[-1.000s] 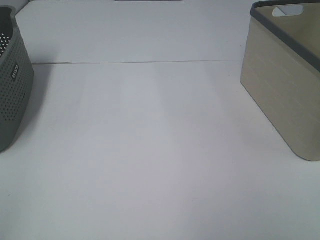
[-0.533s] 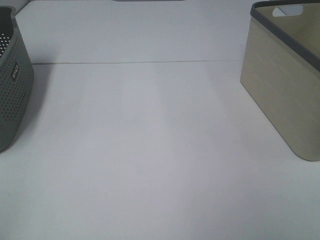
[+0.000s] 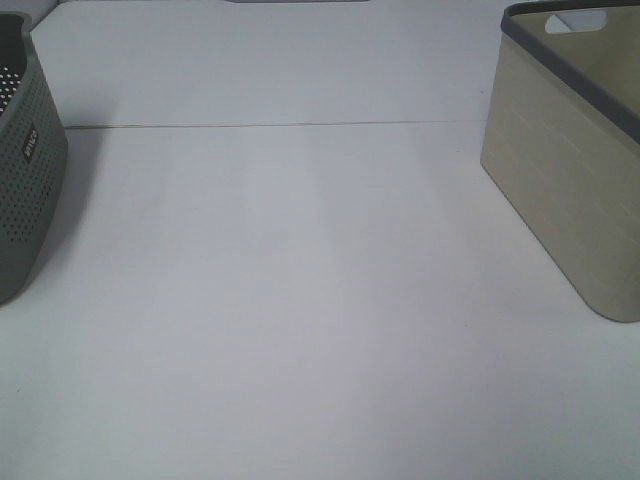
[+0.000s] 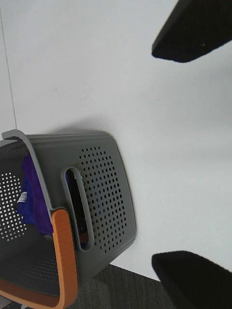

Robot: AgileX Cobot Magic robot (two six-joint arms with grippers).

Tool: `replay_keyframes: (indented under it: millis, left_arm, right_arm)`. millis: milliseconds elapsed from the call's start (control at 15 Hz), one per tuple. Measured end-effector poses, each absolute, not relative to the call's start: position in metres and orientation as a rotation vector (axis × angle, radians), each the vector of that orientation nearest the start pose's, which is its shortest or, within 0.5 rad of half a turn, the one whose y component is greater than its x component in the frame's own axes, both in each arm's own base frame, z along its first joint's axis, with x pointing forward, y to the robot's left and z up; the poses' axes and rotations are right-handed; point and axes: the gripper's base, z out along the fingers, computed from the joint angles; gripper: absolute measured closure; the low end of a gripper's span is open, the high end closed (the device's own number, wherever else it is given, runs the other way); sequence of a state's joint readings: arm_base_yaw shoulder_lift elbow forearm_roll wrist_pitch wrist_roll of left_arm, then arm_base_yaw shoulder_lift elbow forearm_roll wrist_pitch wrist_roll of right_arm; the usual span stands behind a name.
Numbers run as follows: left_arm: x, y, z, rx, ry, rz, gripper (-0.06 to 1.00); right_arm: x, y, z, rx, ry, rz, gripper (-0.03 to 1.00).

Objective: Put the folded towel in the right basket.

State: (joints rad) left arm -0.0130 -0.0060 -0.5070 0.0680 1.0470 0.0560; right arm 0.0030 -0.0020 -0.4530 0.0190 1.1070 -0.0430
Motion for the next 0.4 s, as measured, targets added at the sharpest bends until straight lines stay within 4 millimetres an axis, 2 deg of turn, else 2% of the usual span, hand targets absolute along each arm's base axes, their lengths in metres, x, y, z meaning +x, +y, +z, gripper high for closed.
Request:
replay_keyframes:
  millis: [400]
  left_arm:
    - [-0.0061, 0.0054, 0.2804, 0.066, 2.016, 0.108, -0.05]
  right_arm:
    - [-0.0022, 0.0015, 0.2605, -0.050, 2.135, 0.000, 0.01]
